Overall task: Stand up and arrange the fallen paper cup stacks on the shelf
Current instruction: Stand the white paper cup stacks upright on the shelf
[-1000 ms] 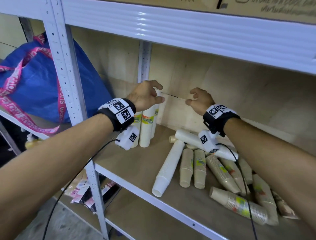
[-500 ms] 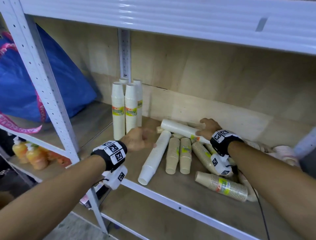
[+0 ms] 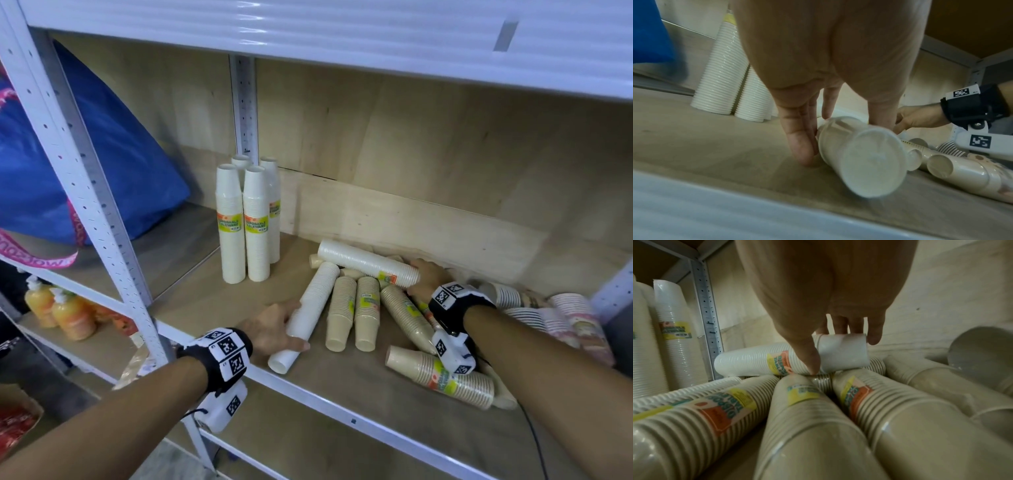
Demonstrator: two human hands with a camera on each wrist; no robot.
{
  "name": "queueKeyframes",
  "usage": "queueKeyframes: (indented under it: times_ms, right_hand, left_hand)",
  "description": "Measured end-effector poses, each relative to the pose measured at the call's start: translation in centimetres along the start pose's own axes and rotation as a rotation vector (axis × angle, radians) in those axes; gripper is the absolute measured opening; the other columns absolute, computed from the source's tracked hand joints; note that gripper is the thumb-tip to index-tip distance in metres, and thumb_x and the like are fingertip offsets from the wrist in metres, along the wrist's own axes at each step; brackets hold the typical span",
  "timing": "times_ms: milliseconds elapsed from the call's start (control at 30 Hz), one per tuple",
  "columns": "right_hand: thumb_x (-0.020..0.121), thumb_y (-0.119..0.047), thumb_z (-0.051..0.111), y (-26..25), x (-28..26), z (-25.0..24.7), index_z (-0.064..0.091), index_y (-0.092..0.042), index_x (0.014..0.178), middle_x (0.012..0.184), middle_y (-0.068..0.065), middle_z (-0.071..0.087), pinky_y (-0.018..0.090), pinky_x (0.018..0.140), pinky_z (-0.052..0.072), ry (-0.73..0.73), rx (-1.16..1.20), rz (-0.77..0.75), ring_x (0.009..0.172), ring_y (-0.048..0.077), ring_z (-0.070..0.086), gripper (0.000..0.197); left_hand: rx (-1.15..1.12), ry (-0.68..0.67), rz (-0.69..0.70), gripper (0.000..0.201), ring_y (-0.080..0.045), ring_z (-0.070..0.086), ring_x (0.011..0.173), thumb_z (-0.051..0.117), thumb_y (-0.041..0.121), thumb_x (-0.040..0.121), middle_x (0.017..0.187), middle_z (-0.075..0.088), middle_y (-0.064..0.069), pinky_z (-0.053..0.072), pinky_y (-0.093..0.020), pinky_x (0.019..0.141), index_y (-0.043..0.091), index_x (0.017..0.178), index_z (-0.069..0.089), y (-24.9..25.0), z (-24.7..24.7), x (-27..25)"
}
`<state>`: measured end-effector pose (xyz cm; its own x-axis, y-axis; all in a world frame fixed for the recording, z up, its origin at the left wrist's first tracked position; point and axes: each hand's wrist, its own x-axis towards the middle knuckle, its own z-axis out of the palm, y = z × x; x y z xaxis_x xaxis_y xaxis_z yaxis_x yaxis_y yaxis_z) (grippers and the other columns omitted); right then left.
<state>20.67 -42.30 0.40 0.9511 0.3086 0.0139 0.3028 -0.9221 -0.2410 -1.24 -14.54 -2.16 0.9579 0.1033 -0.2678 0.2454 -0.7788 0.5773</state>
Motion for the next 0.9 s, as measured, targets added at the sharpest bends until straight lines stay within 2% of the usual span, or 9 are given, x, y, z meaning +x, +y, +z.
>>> queueKeyframes:
  times_ms: [167,333,467,567,667,833,900]
  right_hand:
    - [0.079,-0.017,0.072,-0.2,-0.3,-0.2,0.054,-0.012,0.127,0.124,0.013,0.062,0.038,0.092,0.048,0.010,-0.021,-0.006,0.111,0.033,0.060,0.052]
    - [0.080,-0.021,0.072,-0.2,-0.7,-0.6,0.055,-0.011,0.125,0.123,0.013,0.062,0.037,0.090,0.048,-0.001,0.002,-0.012,0.109,0.032,0.060,0.049]
    - [0.078,-0.020,0.076,-0.5,-1.2,-1.4,0.055,-0.016,0.134,0.126,0.012,0.062,0.036,0.094,0.047,0.019,0.049,-0.043,0.113,0.032,0.059,0.060]
    - [0.075,-0.017,0.077,-0.9,-1.4,-2.6,0.055,-0.020,0.134,0.125,0.009,0.063,0.036,0.093,0.049,0.015,0.076,-0.053,0.111,0.030,0.060,0.063]
    - [0.075,-0.016,0.076,-1.6,-1.3,-3.9,0.058,-0.014,0.125,0.121,0.009,0.063,0.033,0.087,0.050,0.015,0.078,-0.033,0.106,0.029,0.061,0.054]
    - [0.074,-0.025,0.081,-2.7,-0.7,-5.6,0.058,-0.016,0.127,0.124,0.007,0.060,0.027,0.083,0.045,0.047,0.154,-0.013,0.104,0.024,0.058,0.059]
    - [0.073,-0.026,0.082,-3.2,-0.3,-6.1,0.059,-0.017,0.127,0.124,0.006,0.060,0.025,0.080,0.041,0.071,0.203,-0.007,0.100,0.021,0.057,0.060]
  left_hand:
    - [0.069,0.007,-0.030,0.104,-0.018,0.052,0.119,0.075,0.065,0.062,0.136,0.050,0.003,0.047,-0.042,0.099,0.033,0.149,0.028,0.1,0.2,0.1]
    - [0.083,0.003,-0.046,0.096,-0.021,0.054,0.115,0.078,0.051,0.070,0.133,0.052,-0.001,0.048,-0.039,0.097,0.030,0.150,0.028,0.5,0.1,0.2]
    - [0.104,0.005,-0.052,0.089,-0.022,0.054,0.117,0.077,0.039,0.076,0.137,0.050,-0.003,0.048,-0.037,0.096,0.028,0.150,0.028,1.0,-0.4,0.1]
    - [0.148,0.001,-0.046,0.087,-0.023,0.053,0.120,0.075,0.037,0.078,0.140,0.048,-0.004,0.048,-0.036,0.095,0.026,0.150,0.028,1.4,-1.4,0.1]
    - [0.209,-0.005,-0.050,0.084,-0.024,0.051,0.122,0.072,0.037,0.081,0.142,0.047,-0.004,0.047,-0.036,0.097,0.023,0.151,0.028,2.0,-3.1,0.2]
    - [0.278,0.066,-0.035,0.069,-0.023,0.056,0.115,0.071,0.033,0.083,0.132,0.056,-0.005,0.048,-0.030,0.091,0.018,0.144,0.043,3.3,-6.6,0.2]
    - [0.278,0.109,-0.025,0.064,-0.022,0.057,0.113,0.072,0.032,0.082,0.130,0.058,-0.004,0.048,-0.031,0.091,0.017,0.140,0.049,3.6,-8.2,0.3]
